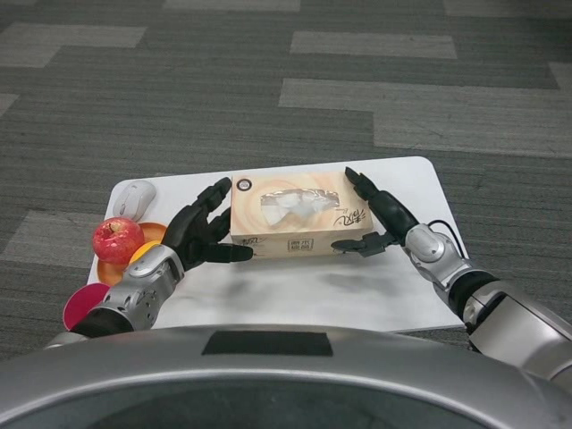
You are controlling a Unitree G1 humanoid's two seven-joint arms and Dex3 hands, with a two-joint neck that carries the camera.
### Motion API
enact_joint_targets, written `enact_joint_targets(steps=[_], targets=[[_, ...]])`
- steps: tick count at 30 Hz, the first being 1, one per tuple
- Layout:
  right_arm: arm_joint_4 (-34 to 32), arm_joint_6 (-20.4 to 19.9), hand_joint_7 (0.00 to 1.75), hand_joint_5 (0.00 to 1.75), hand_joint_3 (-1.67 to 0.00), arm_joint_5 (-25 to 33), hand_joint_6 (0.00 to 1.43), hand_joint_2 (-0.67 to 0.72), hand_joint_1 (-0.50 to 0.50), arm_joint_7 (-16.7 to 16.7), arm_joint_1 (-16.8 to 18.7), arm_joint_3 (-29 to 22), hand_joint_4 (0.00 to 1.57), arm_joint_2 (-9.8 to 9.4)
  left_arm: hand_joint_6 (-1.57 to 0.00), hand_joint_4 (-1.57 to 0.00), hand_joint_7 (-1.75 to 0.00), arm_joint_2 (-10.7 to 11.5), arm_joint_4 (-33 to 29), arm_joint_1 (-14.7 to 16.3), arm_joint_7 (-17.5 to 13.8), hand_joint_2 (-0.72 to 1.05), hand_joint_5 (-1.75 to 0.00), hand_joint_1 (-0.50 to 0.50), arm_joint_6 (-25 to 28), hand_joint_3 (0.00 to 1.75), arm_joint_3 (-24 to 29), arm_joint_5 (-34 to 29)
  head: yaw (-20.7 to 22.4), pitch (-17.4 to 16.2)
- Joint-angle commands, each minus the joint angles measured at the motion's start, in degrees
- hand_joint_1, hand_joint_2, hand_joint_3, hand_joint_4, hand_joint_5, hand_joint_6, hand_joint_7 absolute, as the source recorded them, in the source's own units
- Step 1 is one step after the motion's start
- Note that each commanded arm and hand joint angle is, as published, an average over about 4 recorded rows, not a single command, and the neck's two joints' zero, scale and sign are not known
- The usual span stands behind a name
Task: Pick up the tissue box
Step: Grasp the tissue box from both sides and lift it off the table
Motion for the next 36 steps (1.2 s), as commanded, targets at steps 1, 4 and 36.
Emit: enact_joint_targets(steps=[1, 4, 36], targets=[[-1.7, -0.8, 0.0, 0.48, -0.56, -0.2, 0.0, -0.54, -0.46, 0.9, -0.6, 0.4, 0.0, 1.17, 0.0, 0.0, 0.0, -0.9, 0.2, -2.0, -0.7, 0.96, 0.0, 0.5, -1.4, 0.09, -1.3, -0.4, 0.0, 0.0], [-1.8, -0.8, 0.0, 0.48, -0.56, -0.1, 0.0, -0.54, -0.46, 0.8, -0.5, 0.3, 0.0, 1.06, 0.0, 0.0, 0.0, -0.9, 0.2, -2.3, -0.8, 0.96, 0.0, 0.5, -1.4, 0.09, -2.0, -0.4, 0.0, 0.0], [-8.6, -2.0, 0.0, 0.58, -0.61, -0.2, 0.0, -0.54, -0.45, 0.1, 1.4, -1.5, 0.03, -0.1, 0.0, 0.0, 0.0, 0.1, -5.5, -2.0, -2.2, 0.98, 0.0, 0.5, -3.0, 0.09, -2.5, -0.1, 0.4, 1.4]])
